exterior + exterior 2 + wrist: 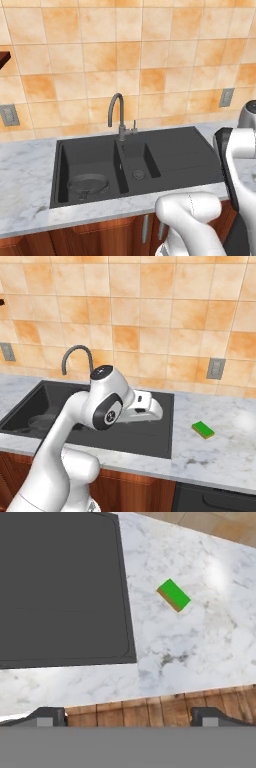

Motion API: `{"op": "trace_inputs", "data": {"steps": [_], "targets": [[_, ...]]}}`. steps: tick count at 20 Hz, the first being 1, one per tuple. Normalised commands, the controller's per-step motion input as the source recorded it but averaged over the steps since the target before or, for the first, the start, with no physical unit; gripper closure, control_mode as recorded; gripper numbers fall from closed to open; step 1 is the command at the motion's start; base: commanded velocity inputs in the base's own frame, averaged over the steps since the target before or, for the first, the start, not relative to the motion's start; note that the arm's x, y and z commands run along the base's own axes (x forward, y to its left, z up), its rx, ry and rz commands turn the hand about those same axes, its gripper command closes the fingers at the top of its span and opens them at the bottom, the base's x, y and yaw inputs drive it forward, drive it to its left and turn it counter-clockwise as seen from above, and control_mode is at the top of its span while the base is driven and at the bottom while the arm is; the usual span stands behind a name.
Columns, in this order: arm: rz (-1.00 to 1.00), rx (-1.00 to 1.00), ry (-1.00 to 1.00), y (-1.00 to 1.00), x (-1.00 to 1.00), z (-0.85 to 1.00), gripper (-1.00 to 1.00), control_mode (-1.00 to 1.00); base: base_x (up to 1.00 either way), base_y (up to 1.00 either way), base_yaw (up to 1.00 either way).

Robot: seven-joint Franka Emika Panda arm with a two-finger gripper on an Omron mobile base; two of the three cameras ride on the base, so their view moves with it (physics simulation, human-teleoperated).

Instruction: Pick the pan and sponge and place them into the sink. Then turn on the water.

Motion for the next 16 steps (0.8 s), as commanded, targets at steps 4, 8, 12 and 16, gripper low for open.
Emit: {"op": "trace_inputs", "data": {"steps": [4,8,12,16], "targets": [[0.0,-0.06,0.01,-0.46,0.26,-0.08,-1.0,-1.0,0.0,0.0,0.0],[0.03,-0.02,0.03,-0.41,0.2,-0.08,-1.0,-1.0,0.0,0.0,0.0],[0.05,-0.01,0.04,-0.4,0.2,-0.11,-1.0,-1.0,0.0,0.0,0.0],[0.05,0.0,0.05,-0.39,0.26,-0.11,-1.0,-1.0,0.0,0.0,0.0]]}}
